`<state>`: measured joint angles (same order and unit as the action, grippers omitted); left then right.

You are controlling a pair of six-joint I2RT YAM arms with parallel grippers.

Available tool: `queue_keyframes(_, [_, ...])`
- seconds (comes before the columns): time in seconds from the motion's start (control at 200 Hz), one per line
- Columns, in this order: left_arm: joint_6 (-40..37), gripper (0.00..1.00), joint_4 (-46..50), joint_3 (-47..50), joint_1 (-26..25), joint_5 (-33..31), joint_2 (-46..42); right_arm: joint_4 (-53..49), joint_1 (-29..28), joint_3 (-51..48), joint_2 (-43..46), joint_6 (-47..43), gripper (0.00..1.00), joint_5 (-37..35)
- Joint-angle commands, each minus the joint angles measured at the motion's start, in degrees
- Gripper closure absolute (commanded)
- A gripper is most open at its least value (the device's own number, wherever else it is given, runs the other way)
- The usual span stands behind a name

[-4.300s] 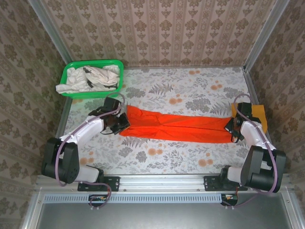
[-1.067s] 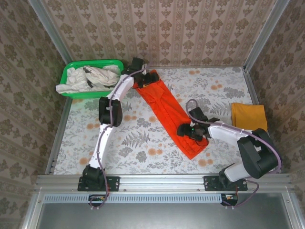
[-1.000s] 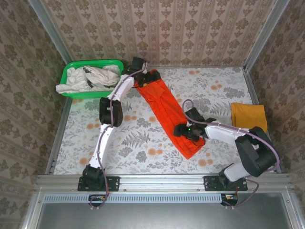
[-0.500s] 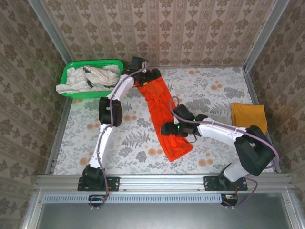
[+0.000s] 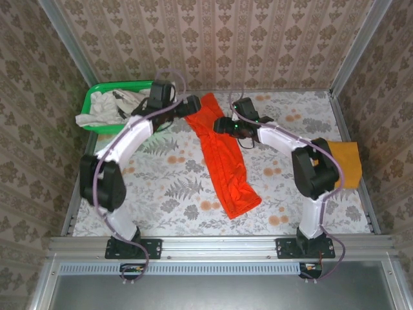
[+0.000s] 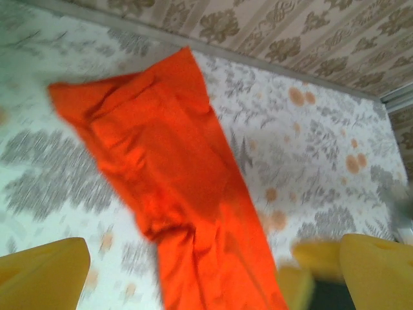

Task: Fold and stack the t-shirts

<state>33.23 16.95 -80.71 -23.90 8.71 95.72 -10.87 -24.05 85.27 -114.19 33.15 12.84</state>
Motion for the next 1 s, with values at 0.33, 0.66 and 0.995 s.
queue_keyframes(0.33, [2.2,0.0,-7.5,36.1,-9.6,-18.7,-24.8,-13.7,1.2,34.4,-29.5,2.2,0.29,-0.6])
queue_keyframes(0.66, [3.2,0.0,-18.3,41.8,-7.1,-13.0,-25.9,-19.4,8.9,37.7,-33.2,4.8,0.29,-4.7])
queue_keyframes(0.995, [-6.3,0.0,-21.1,37.9,-7.7,-2.0,-19.7,-12.1,11.0,27.8,-19.8,-6.7,0.21,2.8])
